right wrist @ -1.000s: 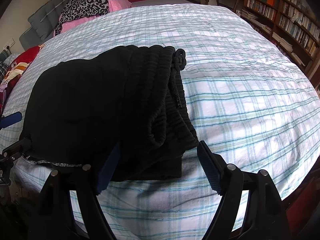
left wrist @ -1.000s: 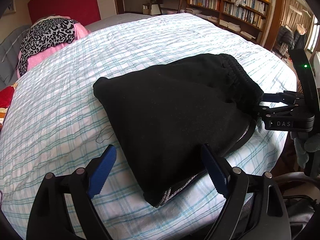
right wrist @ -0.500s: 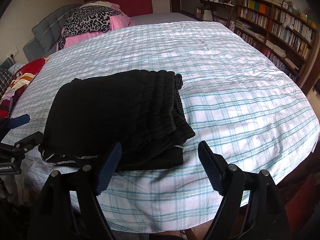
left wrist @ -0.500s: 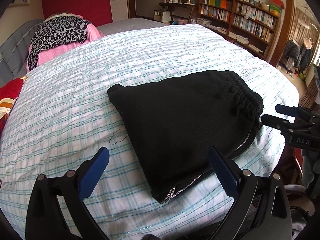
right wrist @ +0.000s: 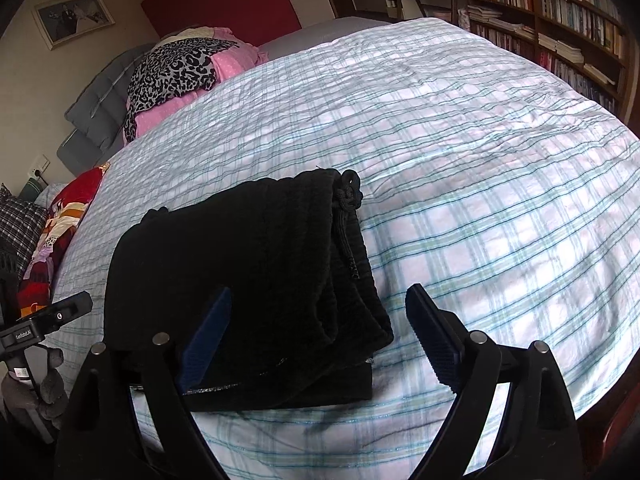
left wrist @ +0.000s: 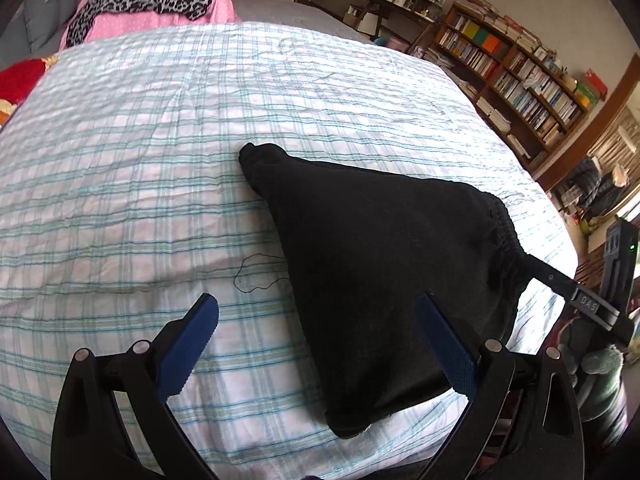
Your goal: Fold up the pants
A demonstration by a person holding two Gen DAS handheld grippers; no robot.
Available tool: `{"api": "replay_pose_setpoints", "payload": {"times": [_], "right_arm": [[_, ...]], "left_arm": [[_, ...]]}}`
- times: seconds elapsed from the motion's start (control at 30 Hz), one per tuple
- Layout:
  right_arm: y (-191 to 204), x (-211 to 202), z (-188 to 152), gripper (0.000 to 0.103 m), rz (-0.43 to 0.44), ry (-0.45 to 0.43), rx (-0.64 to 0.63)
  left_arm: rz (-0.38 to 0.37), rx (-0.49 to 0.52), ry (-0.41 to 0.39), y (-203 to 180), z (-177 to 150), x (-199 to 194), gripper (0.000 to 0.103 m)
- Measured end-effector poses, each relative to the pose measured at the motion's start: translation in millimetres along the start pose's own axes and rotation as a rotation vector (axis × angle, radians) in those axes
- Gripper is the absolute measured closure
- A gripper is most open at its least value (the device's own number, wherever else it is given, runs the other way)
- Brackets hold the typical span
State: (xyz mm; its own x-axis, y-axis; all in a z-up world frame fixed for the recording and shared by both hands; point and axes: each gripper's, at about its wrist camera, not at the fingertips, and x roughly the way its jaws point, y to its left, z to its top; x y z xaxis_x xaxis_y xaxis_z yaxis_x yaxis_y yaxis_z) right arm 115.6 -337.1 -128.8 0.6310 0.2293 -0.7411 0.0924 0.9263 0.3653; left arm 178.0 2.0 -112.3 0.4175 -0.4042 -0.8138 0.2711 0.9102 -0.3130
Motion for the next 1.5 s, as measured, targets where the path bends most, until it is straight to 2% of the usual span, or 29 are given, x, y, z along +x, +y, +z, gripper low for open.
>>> {"api": "replay_pose_setpoints", "payload": {"times": [0.17,0.37,0.5,0.57,0.77,0.83,0.87,0.9,0.97,1.0,1.03,1.13,1.23,1.37,1.5], "right_arm": [[-8,26,12,0.014,0.052,0.040,0.025],[-20,55,14,0.012,0.103,0.104,0.077],[-22,59,12,0.011,0.145,0.119,0.082],[-18,63,12,0.018,0.180,0.140,0.073],[-15,69,13,0.025,0.227,0.163,0.072],[-17,69,13,0.030,0.251,0.172,0.073],[-17,70,14,0.037,0.269,0.175,0.075],[-17,71,14,0.044,0.291,0.181,0.081],[-14,69,14,0.051,0.301,0.180,0.070],[-11,67,15,0.054,0.299,0.174,0.061],[-10,63,16,0.056,0.299,0.166,0.056],[-3,54,23,0.059,0.315,0.137,0.049],[10,42,34,0.060,0.317,0.099,0.017],[25,33,57,0.061,0.341,0.046,-0.010],[38,45,89,0.061,0.361,0.010,-0.025]], "left_arm": [[-0.060,-0.061,0.039,12,11,23,0.005],[-0.198,-0.181,0.106,30,20,53,0.005],[-0.249,-0.207,0.125,32,23,62,0.005],[-0.272,-0.216,0.139,33,25,67,0.005],[-0.349,-0.225,0.169,31,28,79,0.005],[-0.381,-0.195,0.181,24,27,80,0.005],[-0.400,-0.182,0.184,20,27,81,0.006],[-0.419,-0.168,0.187,15,27,81,0.013],[-0.395,-0.149,0.182,9,27,80,0.019],[-0.395,-0.152,0.178,9,27,80,0.027],[-0.400,-0.161,0.173,12,29,79,0.037],[-0.430,-0.185,0.165,21,33,71,0.054],[-0.429,-0.146,0.140,19,40,59,0.062],[-0.413,-0.115,0.073,17,59,42,0.063],[-0.383,-0.088,0.003,25,89,32,0.063]]}}
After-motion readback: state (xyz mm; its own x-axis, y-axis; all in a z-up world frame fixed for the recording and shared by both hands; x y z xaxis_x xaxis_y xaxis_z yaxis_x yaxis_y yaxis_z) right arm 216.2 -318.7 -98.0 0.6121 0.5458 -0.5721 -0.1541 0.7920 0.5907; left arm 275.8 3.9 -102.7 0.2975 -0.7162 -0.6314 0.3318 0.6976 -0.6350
